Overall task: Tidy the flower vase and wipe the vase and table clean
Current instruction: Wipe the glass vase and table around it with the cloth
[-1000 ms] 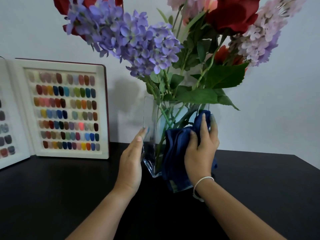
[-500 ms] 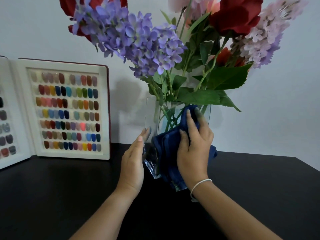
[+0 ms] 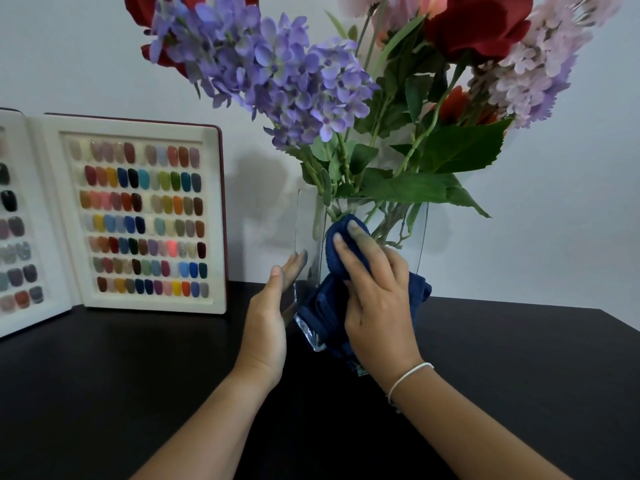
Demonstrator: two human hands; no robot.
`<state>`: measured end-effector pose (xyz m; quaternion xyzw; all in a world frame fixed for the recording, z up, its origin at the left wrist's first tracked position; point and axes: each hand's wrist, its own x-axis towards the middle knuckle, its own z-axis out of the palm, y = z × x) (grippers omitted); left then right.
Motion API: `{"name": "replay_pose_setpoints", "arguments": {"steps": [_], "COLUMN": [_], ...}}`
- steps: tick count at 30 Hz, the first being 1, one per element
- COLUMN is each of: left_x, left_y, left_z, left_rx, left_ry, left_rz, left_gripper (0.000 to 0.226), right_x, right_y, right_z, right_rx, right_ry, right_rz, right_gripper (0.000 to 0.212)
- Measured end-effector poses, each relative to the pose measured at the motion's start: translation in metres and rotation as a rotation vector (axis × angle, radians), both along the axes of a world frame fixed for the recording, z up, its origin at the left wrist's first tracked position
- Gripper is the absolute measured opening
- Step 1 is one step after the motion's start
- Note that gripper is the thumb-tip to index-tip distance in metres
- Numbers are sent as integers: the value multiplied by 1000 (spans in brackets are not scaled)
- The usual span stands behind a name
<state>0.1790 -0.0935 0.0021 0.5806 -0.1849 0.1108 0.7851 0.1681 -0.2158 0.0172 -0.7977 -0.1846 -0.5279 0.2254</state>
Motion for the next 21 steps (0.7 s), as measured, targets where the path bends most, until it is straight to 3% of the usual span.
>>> {"name": "replay_pose_setpoints", "arguments": {"steps": [15, 21], "left_x": [0, -1], "left_y": [1, 1], "left_z": [-2, -2], "left_rx": [17, 20], "left_ry": [-1, -5], "left_rz": [-1, 7], "left_gripper": [40, 38], "right_x": [-15, -6], "right_y": [-8, -2], "right_z": [-14, 4], "right_rx": [-178, -101], "right_ry": [113, 53], "right_rz": [-59, -51], "right_gripper": [50, 45]}}
